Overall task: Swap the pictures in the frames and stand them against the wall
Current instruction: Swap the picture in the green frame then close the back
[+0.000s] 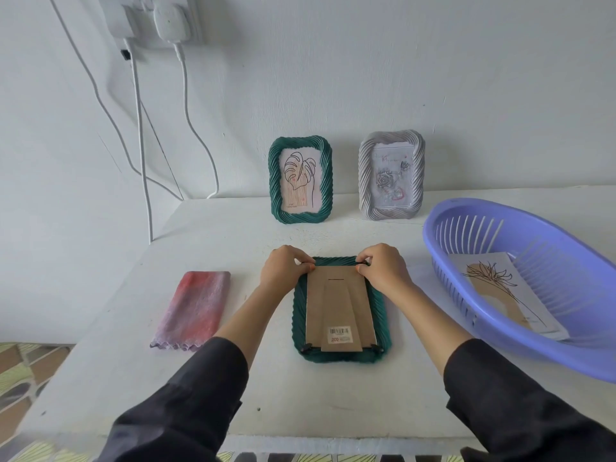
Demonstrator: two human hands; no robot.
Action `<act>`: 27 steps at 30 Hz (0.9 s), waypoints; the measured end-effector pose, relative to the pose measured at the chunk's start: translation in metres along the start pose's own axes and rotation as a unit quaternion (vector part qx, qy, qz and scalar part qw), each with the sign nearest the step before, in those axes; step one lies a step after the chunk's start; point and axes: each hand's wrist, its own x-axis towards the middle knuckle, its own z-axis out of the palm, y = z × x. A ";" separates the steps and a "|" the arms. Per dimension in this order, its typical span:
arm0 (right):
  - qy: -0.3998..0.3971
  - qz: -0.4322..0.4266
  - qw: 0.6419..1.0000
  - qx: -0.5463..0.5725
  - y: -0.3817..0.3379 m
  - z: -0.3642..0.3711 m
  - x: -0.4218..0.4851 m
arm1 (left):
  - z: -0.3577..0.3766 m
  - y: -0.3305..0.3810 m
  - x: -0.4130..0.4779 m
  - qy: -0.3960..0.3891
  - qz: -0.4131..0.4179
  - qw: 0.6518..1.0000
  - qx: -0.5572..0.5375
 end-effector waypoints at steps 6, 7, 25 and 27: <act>-0.004 -0.016 1.000 -0.013 0.002 0.005 0.000 | -0.001 0.001 0.000 -0.008 0.006 1.000 0.004; -0.004 -0.016 1.000 -0.011 0.003 0.005 0.000 | -0.001 0.001 0.000 -0.009 0.009 1.000 0.005; 0.018 -0.002 1.000 0.000 0.003 0.012 -0.009 | 0.007 -0.005 -0.007 0.032 0.038 0.999 -0.006; 0.019 -0.002 1.000 0.002 0.003 0.013 -0.010 | 0.007 -0.002 -0.008 0.032 0.037 0.999 0.004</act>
